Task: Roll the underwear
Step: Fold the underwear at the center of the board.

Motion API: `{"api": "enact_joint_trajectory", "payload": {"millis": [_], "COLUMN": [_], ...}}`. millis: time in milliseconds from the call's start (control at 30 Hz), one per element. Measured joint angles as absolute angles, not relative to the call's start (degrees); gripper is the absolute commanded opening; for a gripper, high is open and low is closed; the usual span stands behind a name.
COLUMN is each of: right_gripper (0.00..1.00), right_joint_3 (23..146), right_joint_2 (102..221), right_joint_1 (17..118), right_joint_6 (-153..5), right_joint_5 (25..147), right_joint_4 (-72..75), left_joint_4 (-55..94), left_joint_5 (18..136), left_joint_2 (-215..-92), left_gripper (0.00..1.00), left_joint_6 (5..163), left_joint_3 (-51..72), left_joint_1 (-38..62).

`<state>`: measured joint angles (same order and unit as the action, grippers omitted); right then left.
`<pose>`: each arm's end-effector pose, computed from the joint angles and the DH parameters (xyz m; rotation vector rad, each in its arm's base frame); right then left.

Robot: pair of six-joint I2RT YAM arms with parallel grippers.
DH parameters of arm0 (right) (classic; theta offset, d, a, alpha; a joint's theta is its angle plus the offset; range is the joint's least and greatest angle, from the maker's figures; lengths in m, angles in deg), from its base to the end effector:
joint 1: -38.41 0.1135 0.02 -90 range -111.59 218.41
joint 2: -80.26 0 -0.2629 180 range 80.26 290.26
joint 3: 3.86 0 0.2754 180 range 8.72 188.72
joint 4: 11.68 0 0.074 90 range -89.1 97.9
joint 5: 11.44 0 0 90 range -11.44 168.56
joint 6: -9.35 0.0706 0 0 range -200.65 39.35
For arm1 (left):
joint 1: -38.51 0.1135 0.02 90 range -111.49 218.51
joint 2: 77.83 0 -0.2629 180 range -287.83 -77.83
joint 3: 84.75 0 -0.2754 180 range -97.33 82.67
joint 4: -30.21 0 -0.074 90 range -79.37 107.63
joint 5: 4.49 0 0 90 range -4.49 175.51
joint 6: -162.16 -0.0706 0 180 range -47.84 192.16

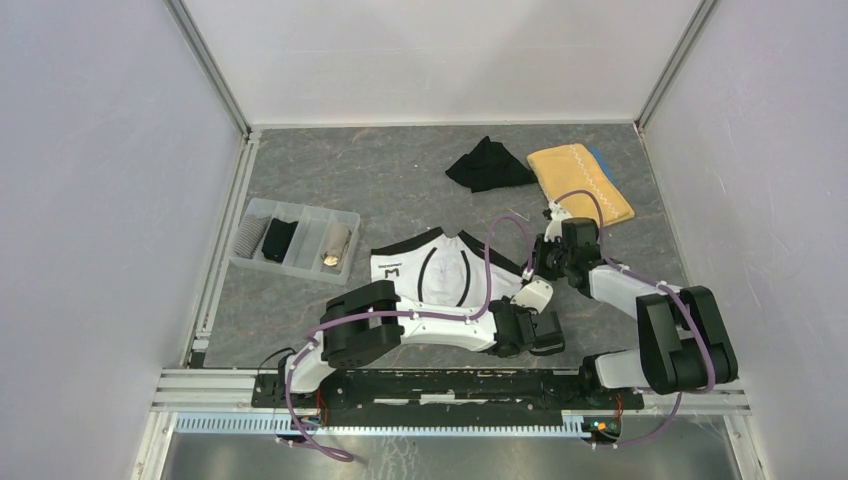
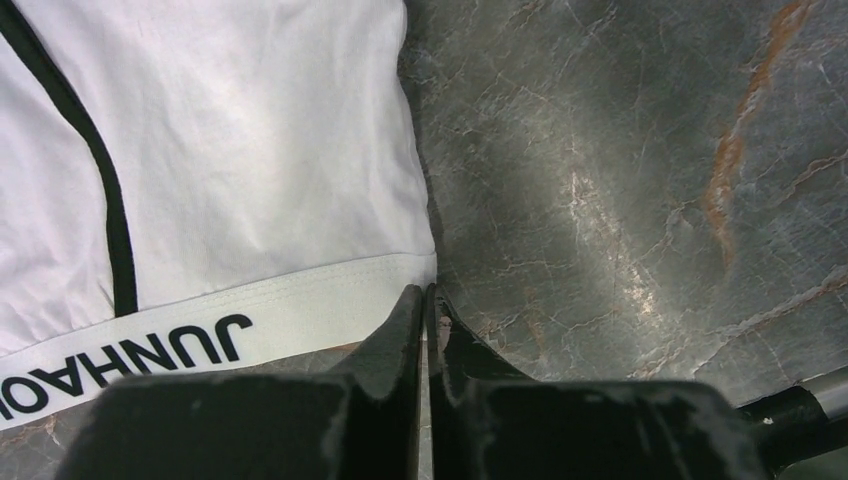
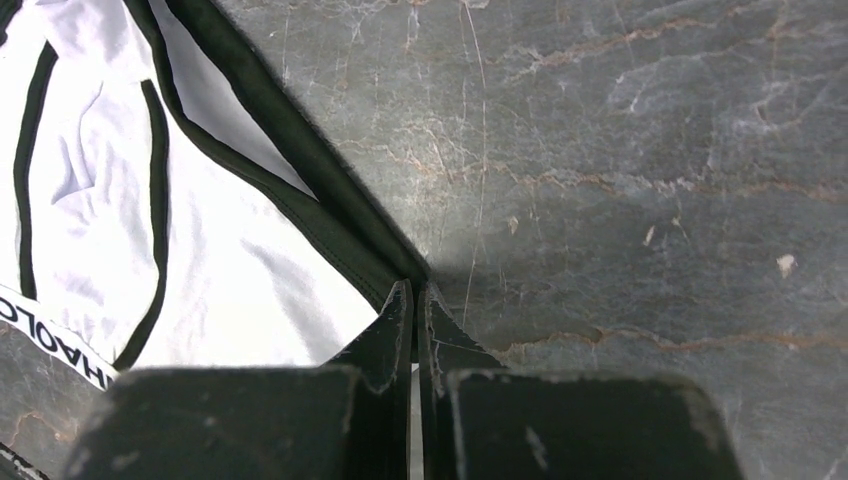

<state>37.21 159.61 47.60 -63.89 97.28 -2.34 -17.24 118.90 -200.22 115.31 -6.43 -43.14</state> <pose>0.2753 0.0675 0.0972 0.0055 2.4307 0.6008 0.1064 -0.4573 0.1147 0.6753 2.3646 -0.0786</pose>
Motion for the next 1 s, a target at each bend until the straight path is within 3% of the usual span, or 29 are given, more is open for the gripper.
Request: {"api": "enact_joint_trajectory", "payload": {"millis": [600, 1000], "right_gripper": [0.00, 0.00], "right_joint_3": [38.3, 51.2], "right_joint_2": [137.1, 131.8], "right_joint_1": [40.6, 40.0], "right_joint_6": [-63.2, -65.1], "right_joint_5": [85.8, 88.3], "right_joint_4": [14.2, 25.0], "left_joint_4": [-14.7, -5.0], "left_joint_5": [111.7, 107.4], "left_joint_2": [-200.6, -186.6], "left_gripper": [0.02, 0.02], "left_joint_6": [112.4, 111.3], "left_joint_3": [-13.1, -5.9], "left_joint_1": [-43.1, -40.7]}}
